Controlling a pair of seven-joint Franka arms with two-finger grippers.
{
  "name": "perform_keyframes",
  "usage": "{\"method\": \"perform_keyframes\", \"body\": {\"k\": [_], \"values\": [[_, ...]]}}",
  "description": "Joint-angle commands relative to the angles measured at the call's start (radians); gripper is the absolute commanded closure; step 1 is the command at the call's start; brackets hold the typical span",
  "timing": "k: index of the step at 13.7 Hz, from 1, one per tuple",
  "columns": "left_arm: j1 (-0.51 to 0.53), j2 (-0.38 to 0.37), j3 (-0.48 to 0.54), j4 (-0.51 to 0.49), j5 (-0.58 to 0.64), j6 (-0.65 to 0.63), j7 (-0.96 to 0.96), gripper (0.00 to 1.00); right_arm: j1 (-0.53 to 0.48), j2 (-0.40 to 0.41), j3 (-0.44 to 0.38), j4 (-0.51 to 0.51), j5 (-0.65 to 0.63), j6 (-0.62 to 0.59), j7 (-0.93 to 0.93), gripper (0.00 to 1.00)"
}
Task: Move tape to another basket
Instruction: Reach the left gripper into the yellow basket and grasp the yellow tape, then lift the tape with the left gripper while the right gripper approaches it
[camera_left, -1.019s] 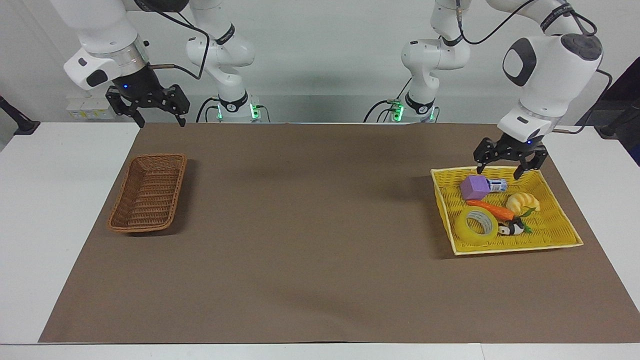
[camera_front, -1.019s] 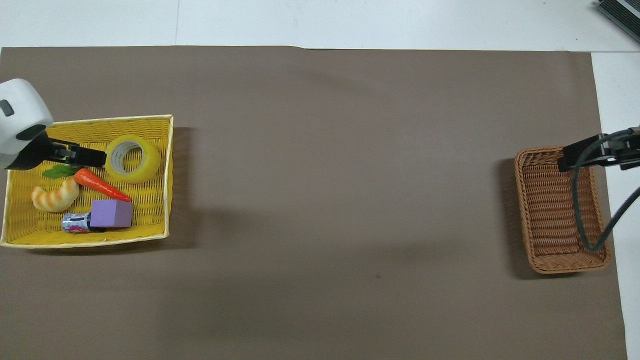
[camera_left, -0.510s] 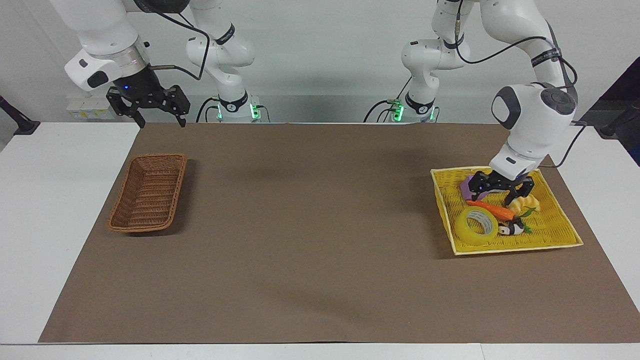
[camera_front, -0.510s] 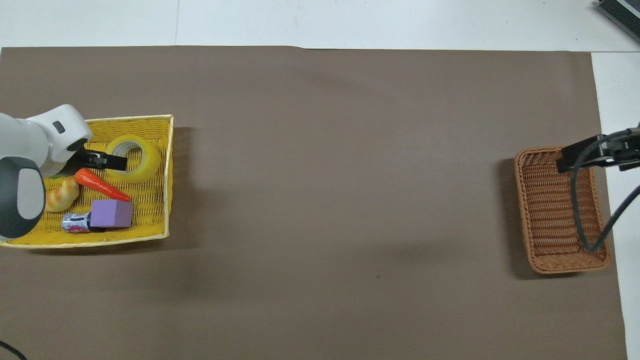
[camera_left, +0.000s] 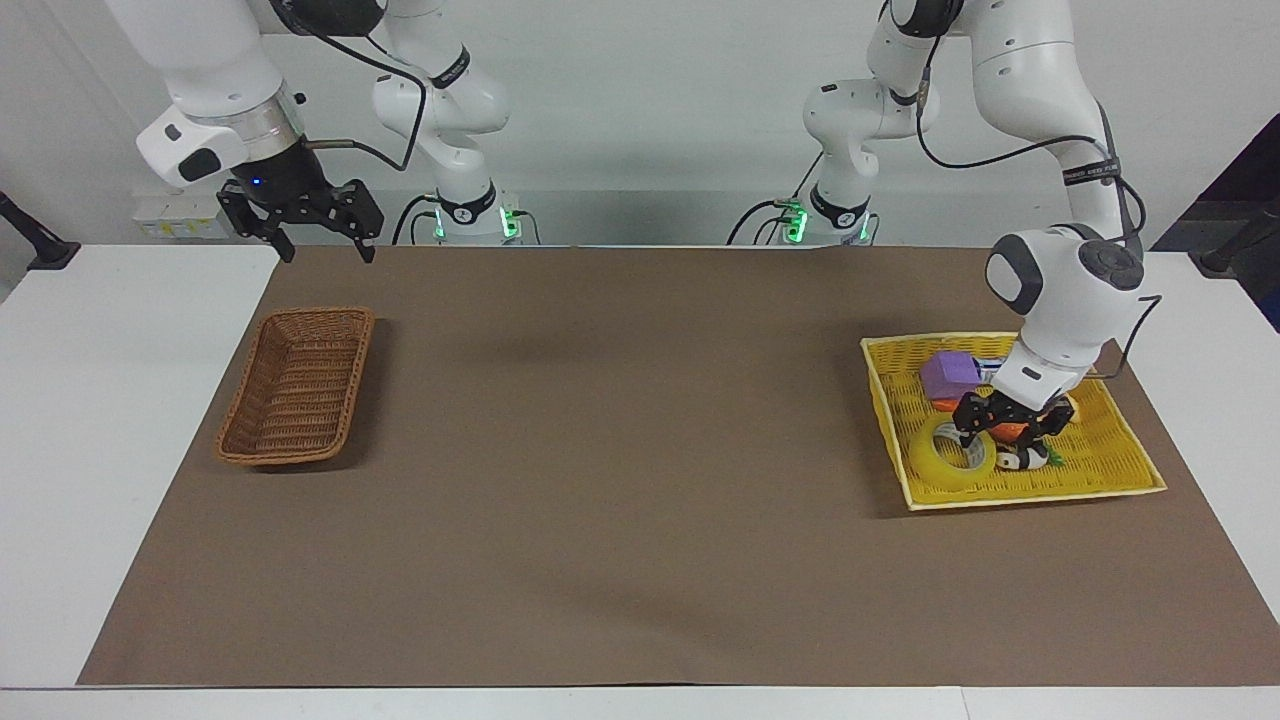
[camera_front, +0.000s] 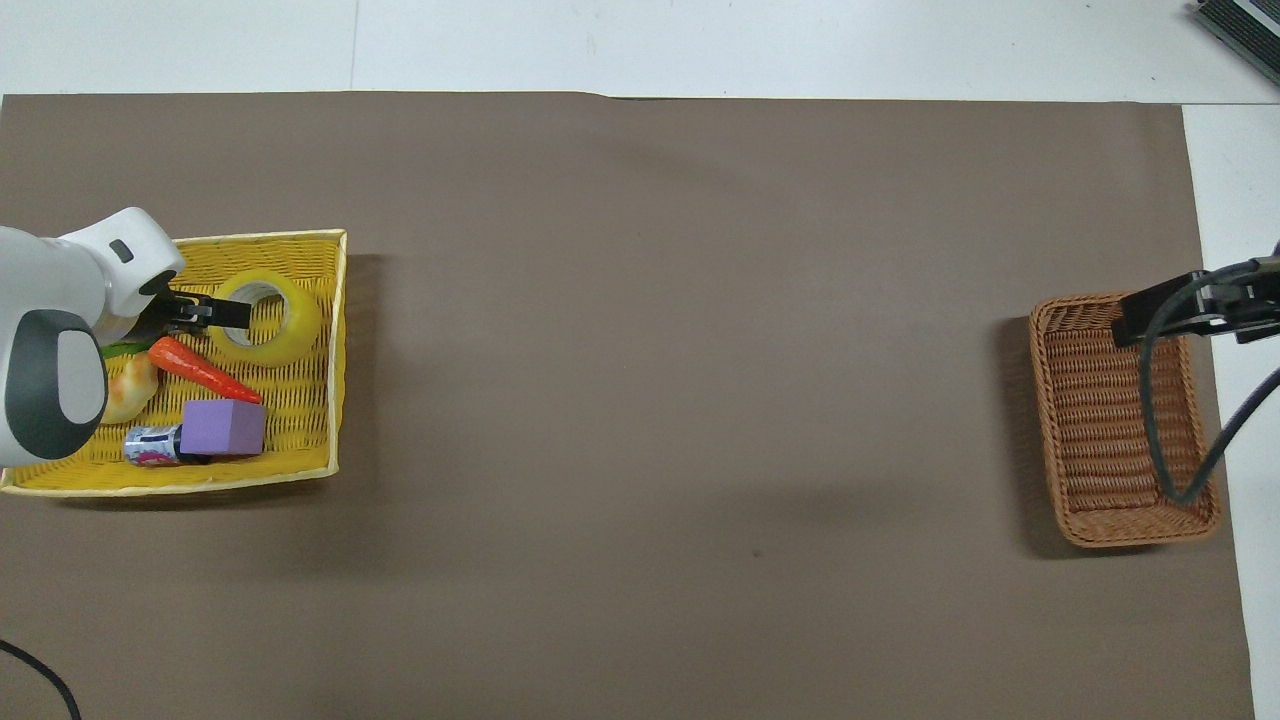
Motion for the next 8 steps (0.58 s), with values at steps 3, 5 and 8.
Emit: {"method": "perform_keyframes", "body": {"k": [3,5,8], "values": [[0.010,-0.005,-0.007,-0.016,-0.002,0.013,0.003,0.81,-0.005,-0.040,0.006,-0.064,0.025,0.024,-0.021,0.00],[0.013,-0.004,-0.007,-0.010,-0.002,0.013,0.036,1.00,-0.005,-0.040,0.008,-0.069,0.026,0.025,-0.021,0.00],[0.017,-0.033,-0.007,0.008,-0.002,-0.019,0.090,1.00,-0.008,-0.038,0.006,-0.086,0.086,0.031,-0.019,0.00]]}}
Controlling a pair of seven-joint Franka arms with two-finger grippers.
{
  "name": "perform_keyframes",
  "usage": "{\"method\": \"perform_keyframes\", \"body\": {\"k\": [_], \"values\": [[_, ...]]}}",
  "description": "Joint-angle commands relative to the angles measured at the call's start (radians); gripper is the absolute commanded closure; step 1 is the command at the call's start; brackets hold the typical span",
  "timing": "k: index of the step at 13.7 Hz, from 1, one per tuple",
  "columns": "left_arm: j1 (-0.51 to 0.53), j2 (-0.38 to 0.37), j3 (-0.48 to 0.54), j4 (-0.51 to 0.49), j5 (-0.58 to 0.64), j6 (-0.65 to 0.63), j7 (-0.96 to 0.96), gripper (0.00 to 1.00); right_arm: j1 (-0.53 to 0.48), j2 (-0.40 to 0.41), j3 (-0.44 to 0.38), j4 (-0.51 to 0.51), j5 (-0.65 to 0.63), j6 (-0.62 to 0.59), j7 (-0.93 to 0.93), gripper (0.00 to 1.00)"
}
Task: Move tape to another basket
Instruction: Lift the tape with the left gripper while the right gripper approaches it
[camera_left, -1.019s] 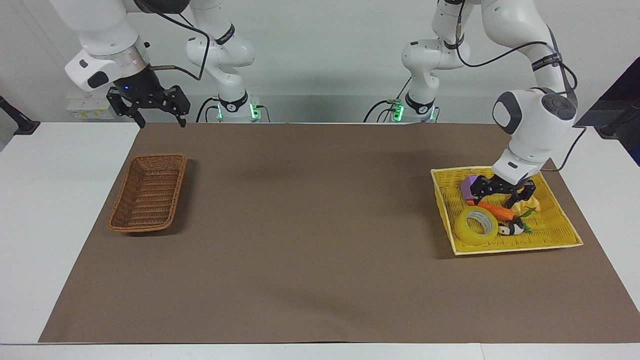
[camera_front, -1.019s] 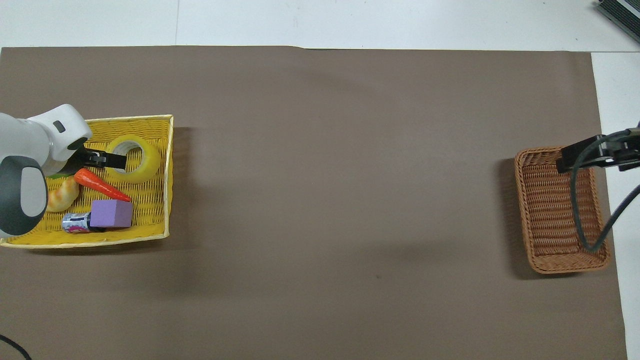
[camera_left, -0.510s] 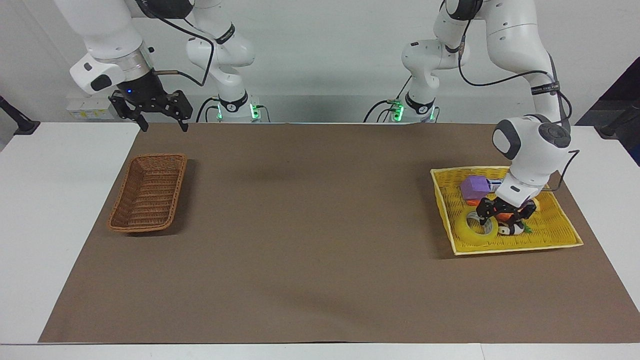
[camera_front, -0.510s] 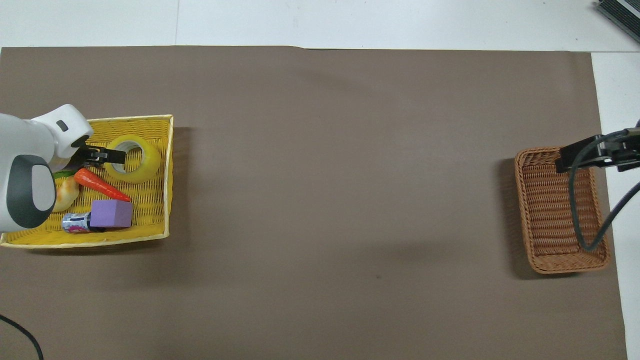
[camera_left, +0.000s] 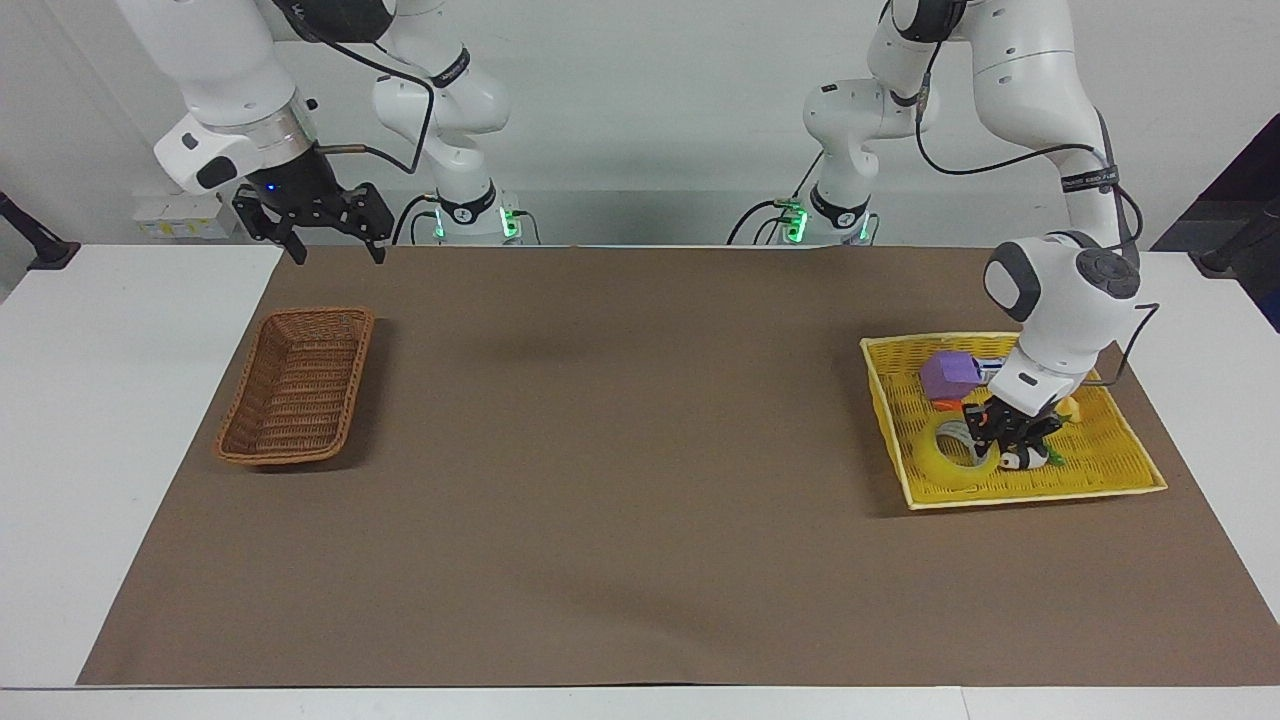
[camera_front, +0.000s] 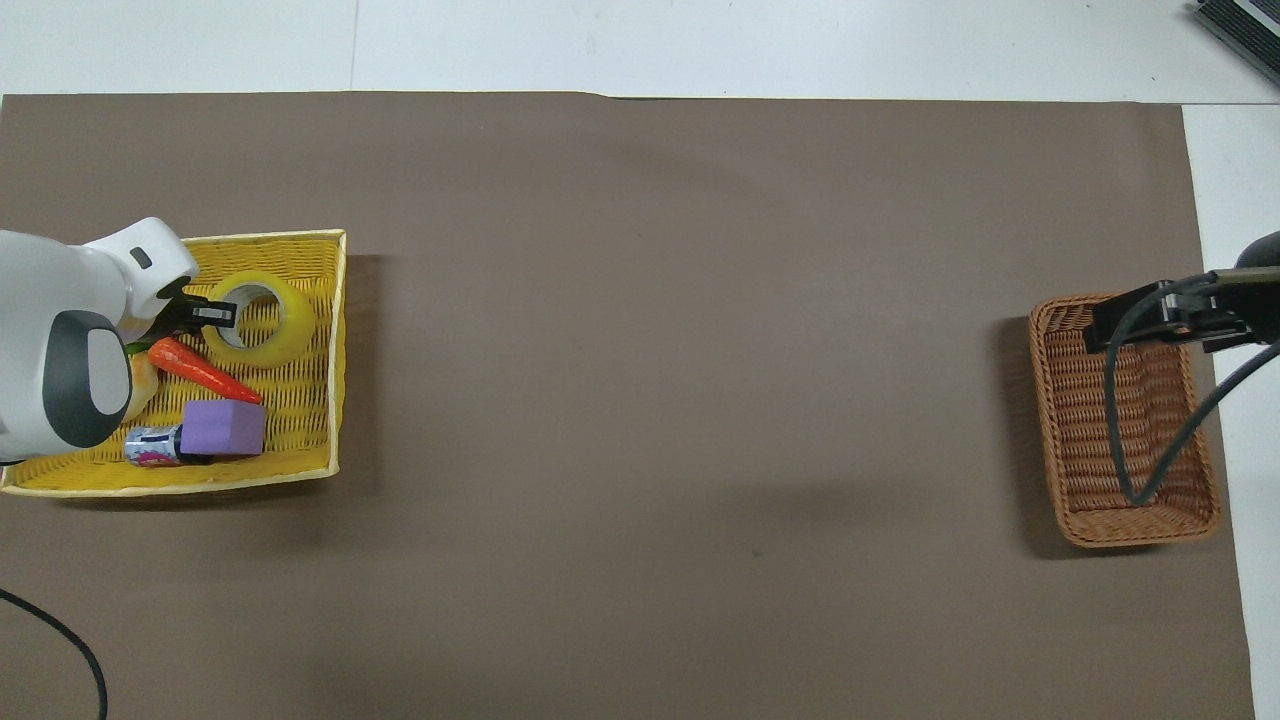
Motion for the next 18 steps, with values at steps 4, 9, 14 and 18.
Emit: {"method": "perform_keyframes", "body": {"k": [4,9,14,18], "values": [[-0.030,-0.163,-0.020,0.039,-0.001,-0.204,-0.018,1.00,-0.022,-0.021,-0.003,-0.074,0.162,0.034,-0.018,0.00],[-0.216,-0.199,-0.022,0.036,-0.001,-0.221,-0.337,1.00,-0.011,-0.015,0.002,-0.161,0.300,0.099,-0.020,0.00],[-0.362,-0.184,-0.023,0.036,-0.078,-0.148,-0.549,1.00,0.041,0.035,0.003,-0.246,0.441,0.227,-0.109,0.00],[-0.434,-0.177,-0.023,0.030,-0.121,-0.109,-0.624,1.00,0.130,0.065,0.003,-0.354,0.535,0.408,-0.156,0.00]]}}
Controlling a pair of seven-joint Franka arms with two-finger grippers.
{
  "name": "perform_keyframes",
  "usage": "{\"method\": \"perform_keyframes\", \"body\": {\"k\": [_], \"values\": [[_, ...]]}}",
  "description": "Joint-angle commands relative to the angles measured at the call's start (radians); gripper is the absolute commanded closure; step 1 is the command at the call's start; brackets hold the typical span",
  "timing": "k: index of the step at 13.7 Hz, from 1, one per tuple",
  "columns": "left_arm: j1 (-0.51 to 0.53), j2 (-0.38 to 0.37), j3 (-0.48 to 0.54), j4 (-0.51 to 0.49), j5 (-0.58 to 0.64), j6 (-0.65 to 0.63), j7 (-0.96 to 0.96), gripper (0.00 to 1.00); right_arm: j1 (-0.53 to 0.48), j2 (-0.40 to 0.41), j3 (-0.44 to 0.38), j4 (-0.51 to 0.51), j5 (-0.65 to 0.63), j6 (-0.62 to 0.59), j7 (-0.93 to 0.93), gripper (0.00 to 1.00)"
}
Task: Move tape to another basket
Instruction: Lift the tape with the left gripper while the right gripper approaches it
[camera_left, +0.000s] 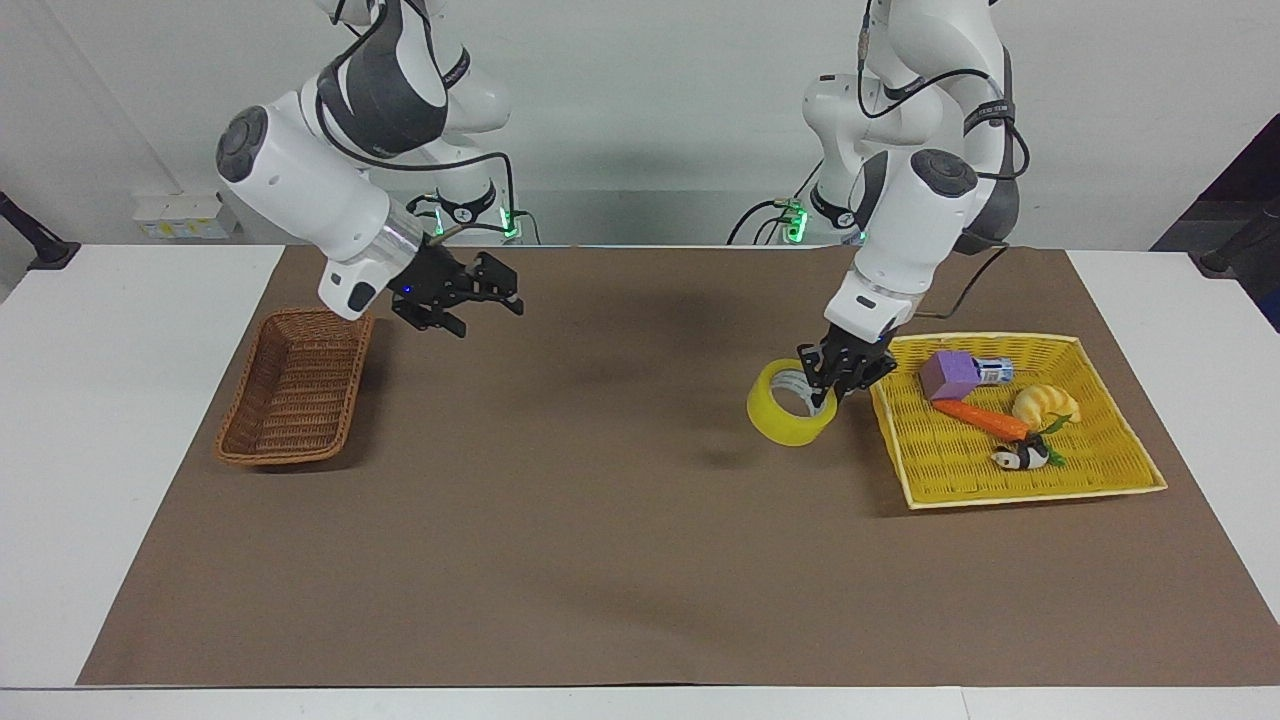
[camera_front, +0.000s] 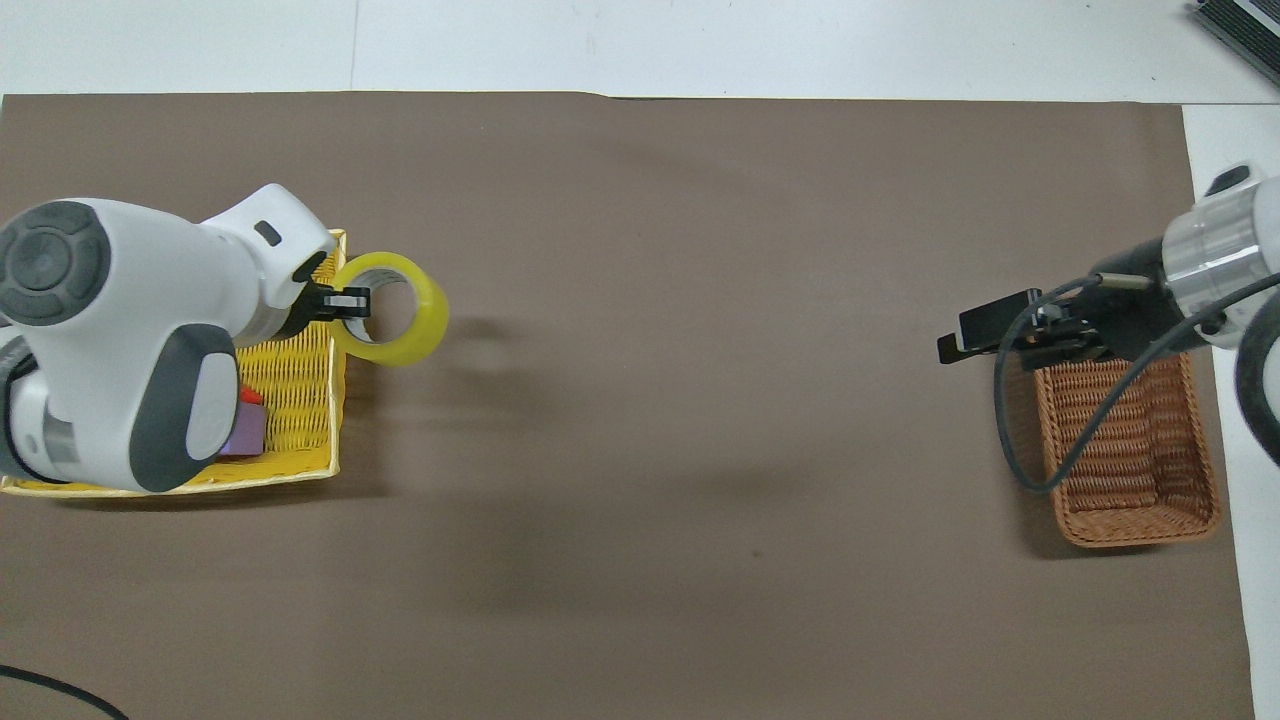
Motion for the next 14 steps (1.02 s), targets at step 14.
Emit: {"method": "perform_keyframes", "body": {"k": [14], "values": [[-0.263,0.036,0.017,-0.020,-0.066,0.132,-0.280,1.00,0.271,0.074,-0.001,-0.154,0.166,0.505,0.021,0.00]]}}
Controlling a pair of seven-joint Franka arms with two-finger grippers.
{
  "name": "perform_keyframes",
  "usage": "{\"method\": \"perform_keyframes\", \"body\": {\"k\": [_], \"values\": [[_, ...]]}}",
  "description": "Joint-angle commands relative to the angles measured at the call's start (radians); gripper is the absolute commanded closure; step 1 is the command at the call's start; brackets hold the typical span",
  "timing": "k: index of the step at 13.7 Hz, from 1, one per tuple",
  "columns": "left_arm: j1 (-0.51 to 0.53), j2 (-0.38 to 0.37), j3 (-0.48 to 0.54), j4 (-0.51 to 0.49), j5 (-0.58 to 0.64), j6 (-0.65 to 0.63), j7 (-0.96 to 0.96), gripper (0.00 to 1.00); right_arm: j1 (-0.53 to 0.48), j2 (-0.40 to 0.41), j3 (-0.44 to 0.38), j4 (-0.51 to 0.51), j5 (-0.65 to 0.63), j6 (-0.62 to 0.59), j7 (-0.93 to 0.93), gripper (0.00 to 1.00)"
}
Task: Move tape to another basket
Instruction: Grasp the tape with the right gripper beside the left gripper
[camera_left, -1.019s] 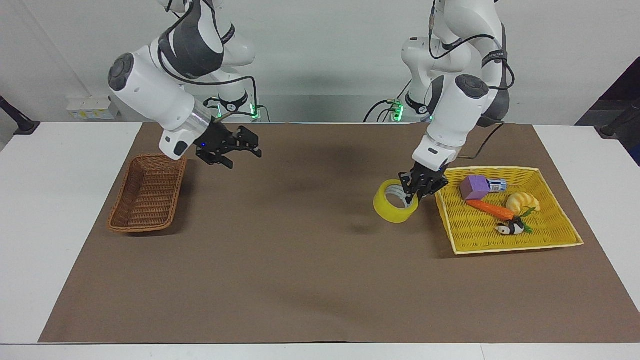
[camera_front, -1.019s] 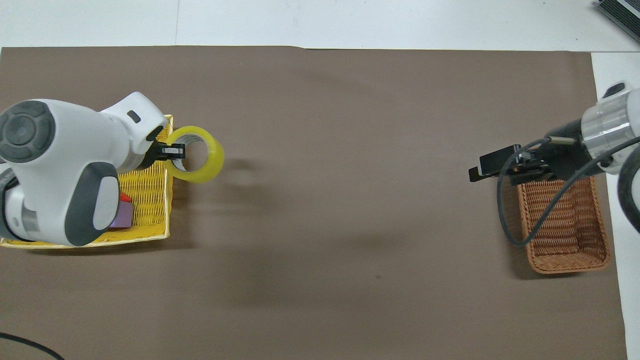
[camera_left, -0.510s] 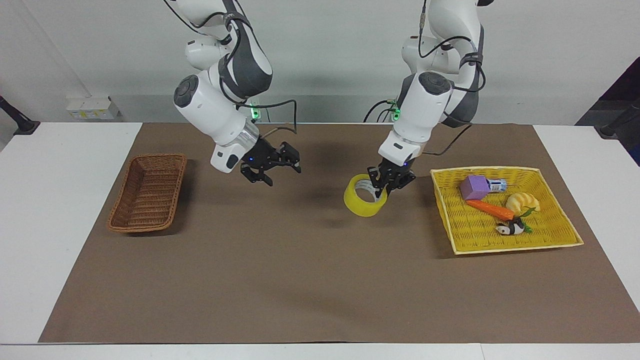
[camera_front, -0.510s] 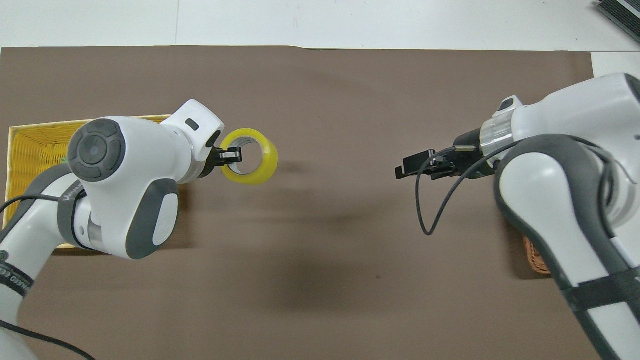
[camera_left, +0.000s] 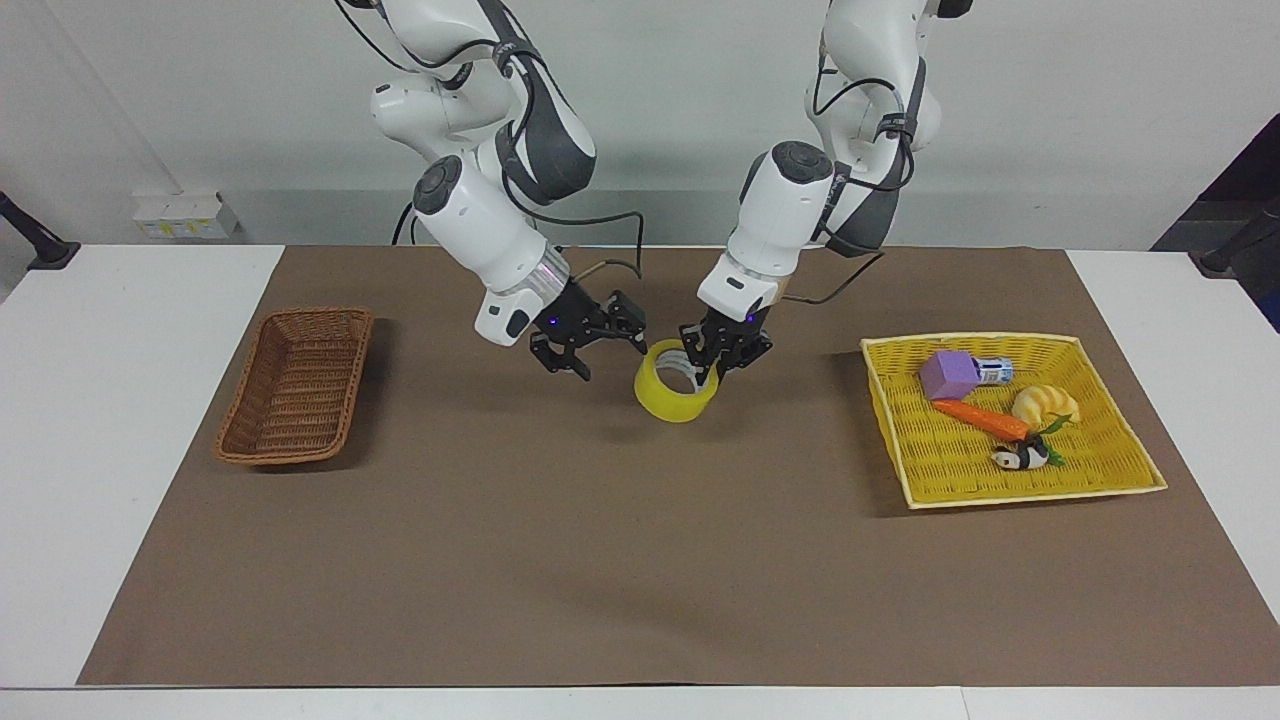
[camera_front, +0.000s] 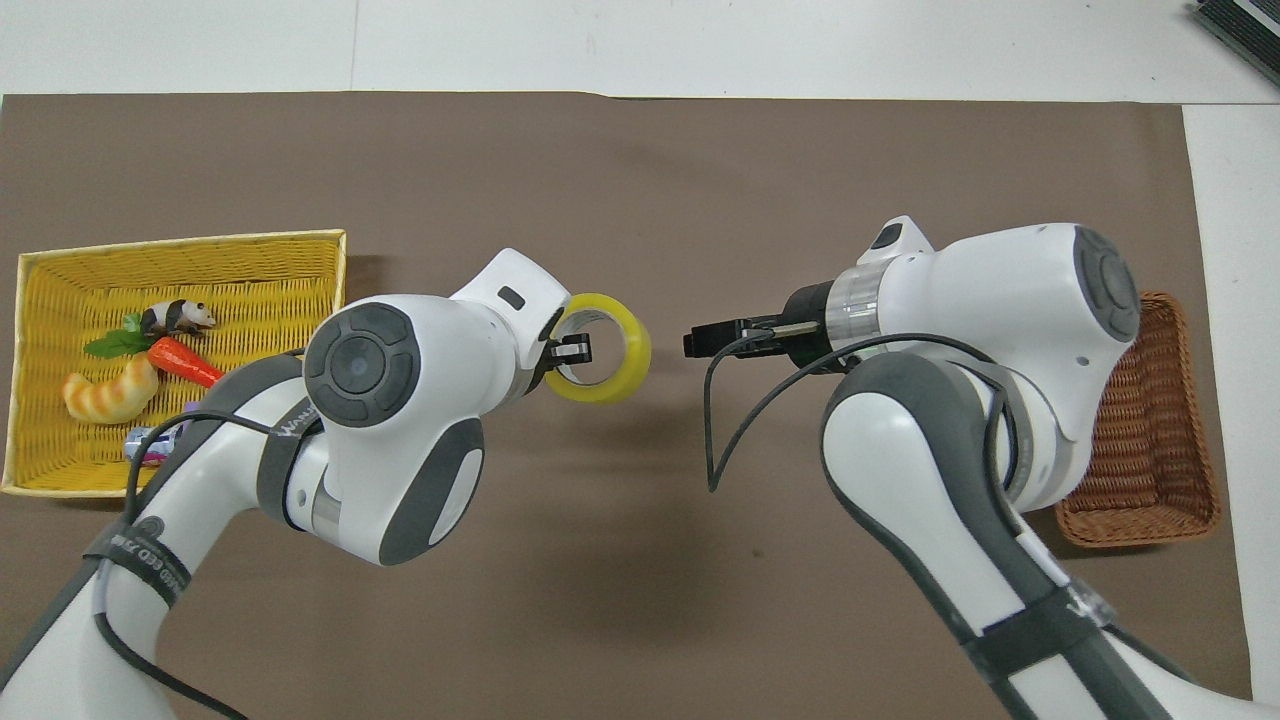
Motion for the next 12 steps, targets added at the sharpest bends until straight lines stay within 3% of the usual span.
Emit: {"method": "perform_keyframes", "body": {"k": [1,8,10,12], "values": [[-0.023,-0.010,0.018,-0.010,-0.029,0.029,-0.012,1.00,0.010,0.033,-0.002,-0.001,0.044,0.022,0.002,0.00],[-0.024,-0.010,0.018,-0.012,-0.029,0.027,-0.015,1.00,0.050,0.078,-0.002,0.006,0.067,0.082,0.054,0.03],[-0.032,-0.010,0.018,-0.010,-0.029,0.027,-0.029,1.00,0.053,0.076,-0.002,0.005,0.066,0.068,0.059,0.39],[-0.030,-0.010,0.018,-0.010,-0.029,0.029,-0.029,1.00,0.060,0.076,-0.002,0.003,0.064,0.059,0.057,0.96]]}}
